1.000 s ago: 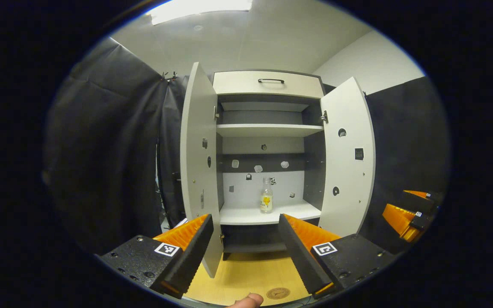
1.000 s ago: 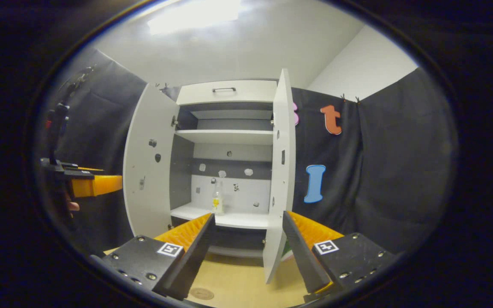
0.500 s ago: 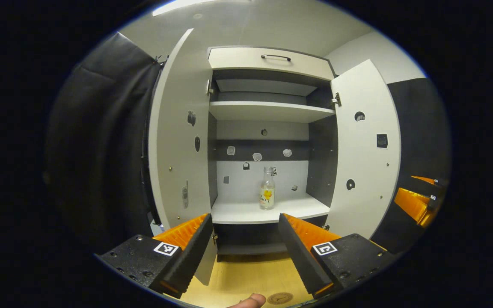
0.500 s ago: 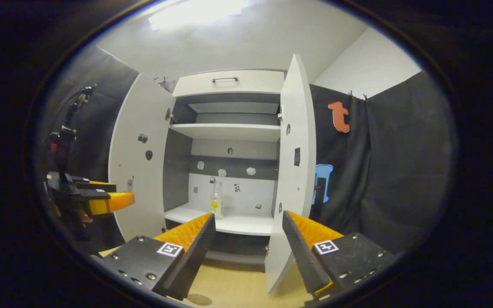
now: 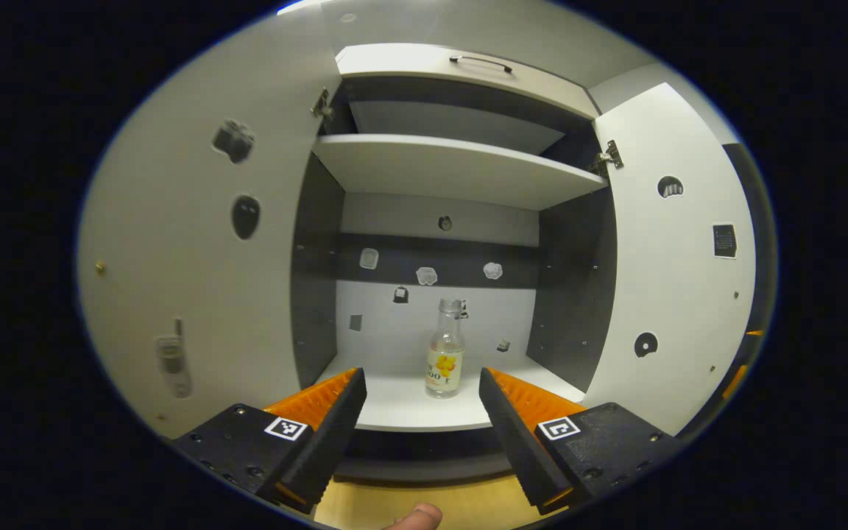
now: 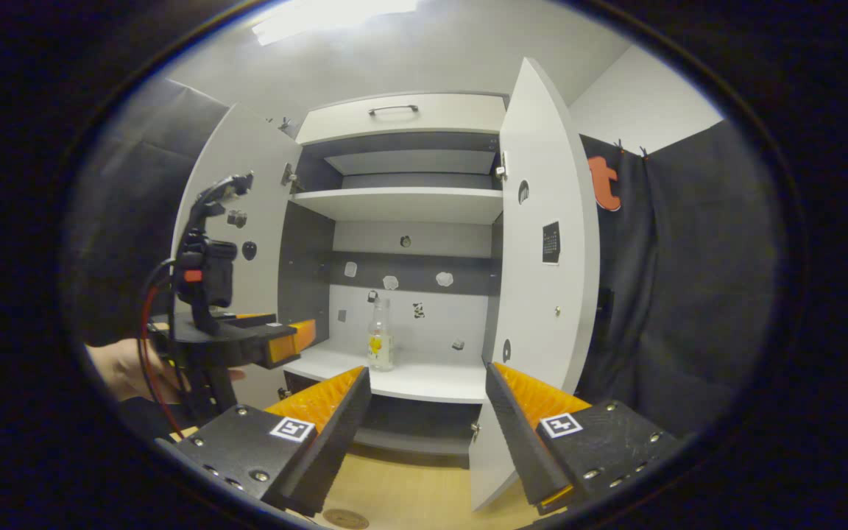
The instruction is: Grasp the bottle in the cabinet with the left hand and place it on the coaster, then close the right door with the right hand and the left door with the left hand.
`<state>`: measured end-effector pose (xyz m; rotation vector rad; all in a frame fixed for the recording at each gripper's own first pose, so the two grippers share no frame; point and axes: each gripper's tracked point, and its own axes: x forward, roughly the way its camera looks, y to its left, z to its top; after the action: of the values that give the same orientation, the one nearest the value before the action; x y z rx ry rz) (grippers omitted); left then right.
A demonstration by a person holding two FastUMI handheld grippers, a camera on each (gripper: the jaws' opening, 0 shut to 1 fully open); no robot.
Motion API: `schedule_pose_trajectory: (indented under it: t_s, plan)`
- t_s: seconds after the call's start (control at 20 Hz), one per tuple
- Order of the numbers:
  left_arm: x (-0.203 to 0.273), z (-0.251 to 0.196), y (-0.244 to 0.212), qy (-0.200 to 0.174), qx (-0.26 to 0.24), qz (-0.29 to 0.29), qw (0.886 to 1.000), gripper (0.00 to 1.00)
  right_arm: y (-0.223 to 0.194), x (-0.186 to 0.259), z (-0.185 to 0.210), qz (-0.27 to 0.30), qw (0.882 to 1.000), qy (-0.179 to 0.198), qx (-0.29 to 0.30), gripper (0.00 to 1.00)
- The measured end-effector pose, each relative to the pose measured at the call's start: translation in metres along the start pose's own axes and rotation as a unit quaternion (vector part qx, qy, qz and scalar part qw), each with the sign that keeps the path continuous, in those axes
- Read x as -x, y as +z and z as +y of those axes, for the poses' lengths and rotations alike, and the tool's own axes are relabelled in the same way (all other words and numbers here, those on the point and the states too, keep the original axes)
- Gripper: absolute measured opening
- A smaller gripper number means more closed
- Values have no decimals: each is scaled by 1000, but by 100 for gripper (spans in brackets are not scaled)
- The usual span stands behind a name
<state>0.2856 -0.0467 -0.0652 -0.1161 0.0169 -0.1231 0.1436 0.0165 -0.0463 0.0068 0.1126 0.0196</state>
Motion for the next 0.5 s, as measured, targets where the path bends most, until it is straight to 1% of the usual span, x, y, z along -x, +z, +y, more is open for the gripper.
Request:
schedule_pose_trajectory:
  t_s: [0.05, 0.1, 0.2, 0.25, 0.3, 0.5]
  plan:
    - [-17, -1, -8, -4, -3, 2, 1000, 98, 0, -1, -4, 3, 1000, -7, -3, 94]
    - [-37, -2, -17, -4, -14, 4, 1000, 98, 1, 0, -6, 5, 1000, -13, -7, 96]
    - [-68, -6, -30, -4, -25, 8, 1000, 98, 3, 4, -5, 1, 1000, -7, -7, 96]
    - [-86, -7, -37, -2, -28, 10, 1000, 98, 4, 8, -4, 0, 1000, -3, -3, 94]
    - [-102, -10, -42, -5, -28, 9, 1000, 98, 4, 10, -6, -4, 1000, -3, 4, 96]
    - [-156, -15, -51, -2, -37, 10, 999, 98, -1, 11, -14, 2, 1000, -15, 15, 96]
